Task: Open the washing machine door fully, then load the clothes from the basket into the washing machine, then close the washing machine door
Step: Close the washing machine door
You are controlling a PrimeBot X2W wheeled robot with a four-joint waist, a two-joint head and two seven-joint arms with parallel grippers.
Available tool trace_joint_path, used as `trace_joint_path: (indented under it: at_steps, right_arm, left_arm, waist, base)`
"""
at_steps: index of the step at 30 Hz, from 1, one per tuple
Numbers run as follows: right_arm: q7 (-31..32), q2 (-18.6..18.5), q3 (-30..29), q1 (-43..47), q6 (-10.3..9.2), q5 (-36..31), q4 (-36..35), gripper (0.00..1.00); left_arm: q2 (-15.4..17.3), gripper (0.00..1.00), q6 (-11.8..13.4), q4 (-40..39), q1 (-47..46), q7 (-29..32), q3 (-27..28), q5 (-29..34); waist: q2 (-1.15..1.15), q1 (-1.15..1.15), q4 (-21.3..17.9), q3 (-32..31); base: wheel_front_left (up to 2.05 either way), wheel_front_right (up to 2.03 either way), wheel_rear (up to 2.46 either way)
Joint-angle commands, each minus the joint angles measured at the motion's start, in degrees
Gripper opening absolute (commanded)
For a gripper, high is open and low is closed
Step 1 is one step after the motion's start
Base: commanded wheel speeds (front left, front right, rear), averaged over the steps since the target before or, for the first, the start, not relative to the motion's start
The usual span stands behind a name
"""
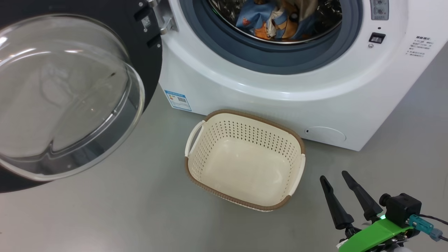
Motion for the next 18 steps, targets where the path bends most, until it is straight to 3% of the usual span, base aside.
trace_joint_path:
  at_steps: [1, 9, 13, 18]
  right_arm:
    - [-0.28, -0.16, 1.34, -1.42, 0.14, -0.72, -1.54, 1.0]
    - [-0.28, -0.66, 1.69, -2.12, 0.14, -0.82, -1.75, 1.0]
    - [-0.28, -1.08, 1.95, -2.45, 0.14, -0.87, -1.94, 1.0]
    - [-0.28, -1.58, 2.25, -3.16, 0.14, -0.91, -2.23, 1.0]
  left_arm:
    - [5.99, 0.0, -0.16, 0.26, -2.33, 2.87, 0.73, -1.69]
    - [10.32, 0.0, -0.16, 6.22, -6.37, 20.94, -4.15, -11.55]
    - [10.7, 0.0, -0.16, 7.03, -7.23, 24.61, -5.48, -13.58]
    - [10.42, 0.0, -0.16, 6.85, -7.35, 24.76, -6.07, -14.6]
  waist:
    - [0.0, 0.0, -0.31, 0.9]
    - [0.0, 0.0, -0.2, 2.83]
    - [0.0, 0.0, -0.12, 3.78]
    - [0.0, 0.0, -0.41, 4.84]
  base:
    - [0.0, 0.0, 0.0]
    - [0.0, 0.0, 0.0]
    - [0.0, 0.0, 0.0]
    - [0.0, 0.0, 0.0]
